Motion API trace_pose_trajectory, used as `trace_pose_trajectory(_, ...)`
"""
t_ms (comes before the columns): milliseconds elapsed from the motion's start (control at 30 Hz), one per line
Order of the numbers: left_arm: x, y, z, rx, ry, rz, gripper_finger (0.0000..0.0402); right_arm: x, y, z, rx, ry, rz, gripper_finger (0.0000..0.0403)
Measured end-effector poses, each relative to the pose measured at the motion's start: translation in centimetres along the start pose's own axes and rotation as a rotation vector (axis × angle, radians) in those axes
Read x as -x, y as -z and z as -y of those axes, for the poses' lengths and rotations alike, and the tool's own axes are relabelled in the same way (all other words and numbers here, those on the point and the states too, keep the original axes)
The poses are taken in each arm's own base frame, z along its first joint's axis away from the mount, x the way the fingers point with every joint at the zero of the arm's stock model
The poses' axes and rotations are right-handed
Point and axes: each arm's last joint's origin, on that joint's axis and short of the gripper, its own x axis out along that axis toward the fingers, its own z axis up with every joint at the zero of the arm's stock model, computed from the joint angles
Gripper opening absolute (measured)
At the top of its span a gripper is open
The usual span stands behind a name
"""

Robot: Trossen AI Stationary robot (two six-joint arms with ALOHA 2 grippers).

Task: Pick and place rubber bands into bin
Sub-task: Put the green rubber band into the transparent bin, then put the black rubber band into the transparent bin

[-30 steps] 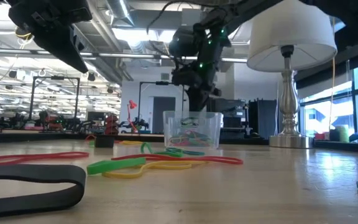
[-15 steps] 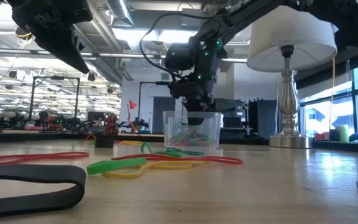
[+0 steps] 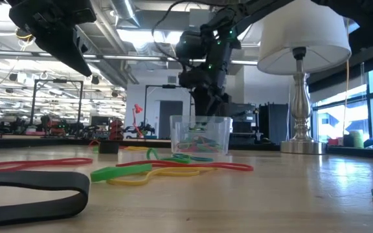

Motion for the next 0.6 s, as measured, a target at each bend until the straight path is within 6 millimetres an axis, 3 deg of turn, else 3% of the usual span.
trace_pose_trajectory(200,0.0,0.0,0.0,0.0,0.001,-0.001,0.0005,1.5,-0.1,0.1,-0.058,0.032,0.042,0.013)
trace_pose_trajectory(433,0.0,0.0,0.0,0.0,0.001,-0.001,0.0003,1.6,-0.2,-0.2,-0.084,0.105,0.089,0.0128)
trace_pose_trajectory(600,0.0,0.0,0.1,0.0,0.02,-0.006,0.0003,1.6,-0.3,-0.6,-0.092,0.063,0.096,0.0108)
